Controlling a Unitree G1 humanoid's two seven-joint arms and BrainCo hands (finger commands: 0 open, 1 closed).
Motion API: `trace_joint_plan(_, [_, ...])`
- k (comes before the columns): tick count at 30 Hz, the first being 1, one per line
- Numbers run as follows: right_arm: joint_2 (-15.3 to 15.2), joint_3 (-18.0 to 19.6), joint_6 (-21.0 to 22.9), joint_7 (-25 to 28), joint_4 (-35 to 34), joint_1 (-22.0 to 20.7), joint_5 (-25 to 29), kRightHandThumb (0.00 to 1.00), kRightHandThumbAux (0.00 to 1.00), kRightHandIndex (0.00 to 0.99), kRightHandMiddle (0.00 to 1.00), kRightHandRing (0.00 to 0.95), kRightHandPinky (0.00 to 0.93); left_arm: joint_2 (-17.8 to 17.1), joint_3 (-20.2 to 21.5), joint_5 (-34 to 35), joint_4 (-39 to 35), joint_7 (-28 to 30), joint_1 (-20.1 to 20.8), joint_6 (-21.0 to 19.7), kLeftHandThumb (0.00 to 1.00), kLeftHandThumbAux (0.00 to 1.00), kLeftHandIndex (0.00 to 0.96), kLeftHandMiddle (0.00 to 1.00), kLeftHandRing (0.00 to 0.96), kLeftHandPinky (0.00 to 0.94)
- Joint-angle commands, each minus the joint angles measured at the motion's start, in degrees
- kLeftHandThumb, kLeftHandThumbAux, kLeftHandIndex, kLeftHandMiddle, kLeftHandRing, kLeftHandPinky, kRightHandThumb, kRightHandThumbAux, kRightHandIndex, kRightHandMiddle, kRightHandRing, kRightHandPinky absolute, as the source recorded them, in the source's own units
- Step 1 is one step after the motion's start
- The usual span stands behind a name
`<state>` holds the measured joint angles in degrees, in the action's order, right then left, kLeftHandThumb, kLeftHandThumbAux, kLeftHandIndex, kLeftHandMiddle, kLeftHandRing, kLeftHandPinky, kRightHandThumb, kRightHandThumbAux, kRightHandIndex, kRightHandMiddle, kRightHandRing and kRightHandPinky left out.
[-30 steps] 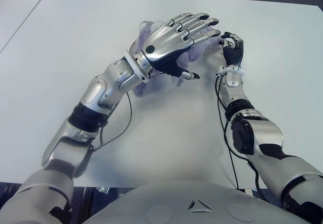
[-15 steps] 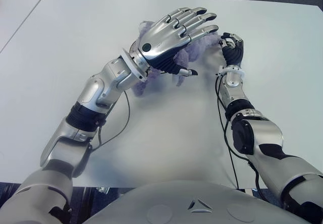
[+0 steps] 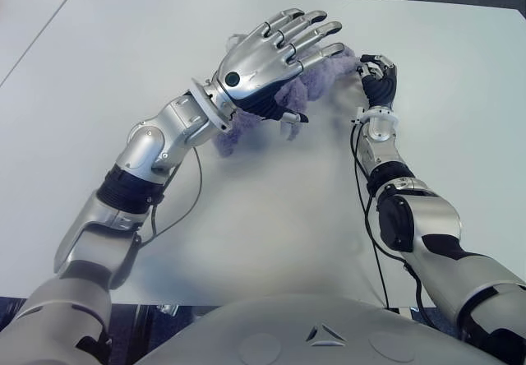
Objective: Put the doll into the plate.
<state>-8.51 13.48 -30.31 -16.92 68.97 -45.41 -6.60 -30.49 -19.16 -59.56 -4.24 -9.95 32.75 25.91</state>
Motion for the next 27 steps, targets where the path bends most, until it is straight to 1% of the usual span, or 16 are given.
trace_joint_plan(1, [5.2,1.8,7.5,1.7,9.1,14.4,2.0,0.697,0.735,0.398,0.306,0.29,0.253,-4.1,-0.6,-5.6,1.7,-6.2,-1.3,2.1,0.027,0.443,0.0,0.0,0.0,0.0])
trace_joint_plan(4, [5.6,1.8,6.4,2.0,8.9,14.5,1.9,0.702,0.736,0.399,0.315,0.293,0.221,-6.1,0.0,-6.8,2.1,-9.4,-1.6,2.5,0.02,0.445,0.0,0.0,0.0,0.0])
trace_joint_plan(7, [5.7,2.0,6.3,2.0,8.9,14.5,1.7,0.705,0.736,0.399,0.319,0.294,0.207,-6.5,-0.2,-7.0,2.5,-10.5,-1.5,2.4,0.017,0.446,0.0,0.0,0.0,0.0])
trace_joint_plan(9, [5.5,2.2,6.7,3.2,9.0,14.5,1.9,0.706,0.736,0.399,0.317,0.288,0.201,-9.7,2.6,-5.9,1.8,-12.3,-2.0,3.4,0.017,0.453,0.0,0.0,0.0,0.0])
trace_joint_plan(11, [5.4,2.4,6.9,3.8,9.0,14.5,1.9,0.708,0.736,0.399,0.316,0.282,0.197,-11.2,3.7,-5.3,1.5,-13.2,-2.2,3.7,0.018,0.46,0.0,0.0,0.0,0.0])
trace_joint_plan(13, [5.3,2.6,7.1,4.4,9.0,14.5,2.0,0.709,0.736,0.399,0.317,0.278,0.182,-12.2,4.8,-5.4,1.5,-13.9,-2.4,3.1,0.027,0.467,0.0,0.0,0.0,0.0])
trace_joint_plan(20, [5.1,3.3,7.2,5.5,9.0,14.4,2.3,0.713,0.737,0.399,0.31,0.284,0.131,-13.6,6.5,-6.9,2.7,-17.5,-3.4,0.5,0.082,0.479,0.0,0.0,0.0,0.0])
trace_joint_plan(25, [5.1,3.9,7.3,6.2,9.0,14.4,2.4,0.715,0.738,0.399,0.294,0.292,0.113,-13.9,6.0,-9.2,3.2,-19.4,-4.1,-1.8,0.102,0.476,0.0,0.0,0.0,0.0])
trace_joint_plan(27, [5.1,4.2,7.4,6.4,9.0,14.4,2.4,0.716,0.738,0.399,0.284,0.301,0.114,-14.1,5.5,-10.7,3.9,-20.0,-4.6,-3.2,0.091,0.476,0.0,0.0,0.0,0.0])
